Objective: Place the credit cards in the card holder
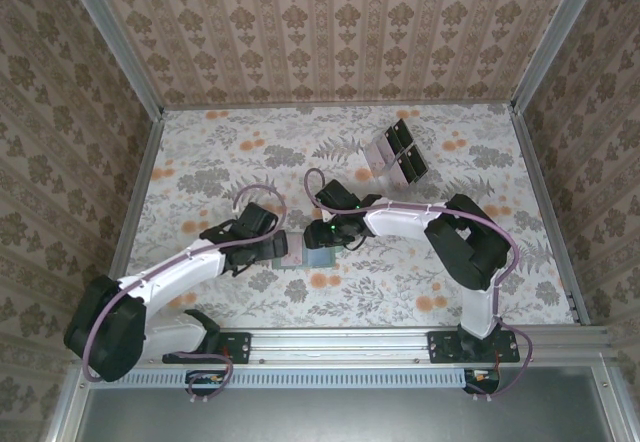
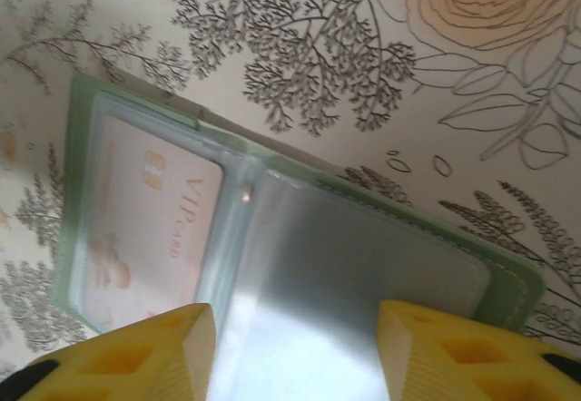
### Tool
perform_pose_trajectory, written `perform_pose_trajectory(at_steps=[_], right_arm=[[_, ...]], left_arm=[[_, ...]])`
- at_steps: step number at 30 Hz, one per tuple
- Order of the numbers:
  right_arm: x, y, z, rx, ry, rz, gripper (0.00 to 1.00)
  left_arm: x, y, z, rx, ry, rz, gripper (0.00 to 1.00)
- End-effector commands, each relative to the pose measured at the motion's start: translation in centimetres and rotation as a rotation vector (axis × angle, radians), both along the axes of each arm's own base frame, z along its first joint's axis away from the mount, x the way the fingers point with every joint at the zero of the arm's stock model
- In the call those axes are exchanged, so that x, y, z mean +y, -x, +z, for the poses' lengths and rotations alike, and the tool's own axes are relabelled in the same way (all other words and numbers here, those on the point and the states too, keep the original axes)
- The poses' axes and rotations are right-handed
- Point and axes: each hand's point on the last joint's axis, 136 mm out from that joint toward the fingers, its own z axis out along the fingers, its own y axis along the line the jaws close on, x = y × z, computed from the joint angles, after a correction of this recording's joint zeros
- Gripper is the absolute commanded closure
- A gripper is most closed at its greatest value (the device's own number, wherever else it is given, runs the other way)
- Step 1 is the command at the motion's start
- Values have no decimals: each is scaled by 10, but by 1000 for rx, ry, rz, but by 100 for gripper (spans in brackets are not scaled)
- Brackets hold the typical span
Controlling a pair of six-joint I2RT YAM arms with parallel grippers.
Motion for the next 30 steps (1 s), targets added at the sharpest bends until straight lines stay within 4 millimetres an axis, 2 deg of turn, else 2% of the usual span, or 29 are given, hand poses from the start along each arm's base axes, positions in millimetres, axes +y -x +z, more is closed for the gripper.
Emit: perform_pose_trajectory(at_steps=[1, 6, 10, 16, 19, 25, 30], right_arm=[[-2, 4, -21, 75, -25, -33, 44], [6, 4, -24, 126, -119, -79, 44], [11, 5, -24, 160, -182, -104, 44], [10, 6, -24, 163, -187, -109, 44], [8, 3, -14, 129, -174, -97, 44], [-1, -4, 21, 15, -108, -32, 46], [-10, -8, 34, -50, -26, 16, 47]], left_arm=[[-21, -4, 8, -46, 45, -66, 0], [-37, 4, 4, -66, 68, -110, 0], [-42, 10, 2, -75, 69, -130, 0], [-45, 15, 3, -100, 68, -150, 0], [-42, 17, 1, -99, 61, -140, 0], [-34, 18, 0, -101, 48, -101, 0], [-33, 15, 0, -106, 39, -81, 0]])
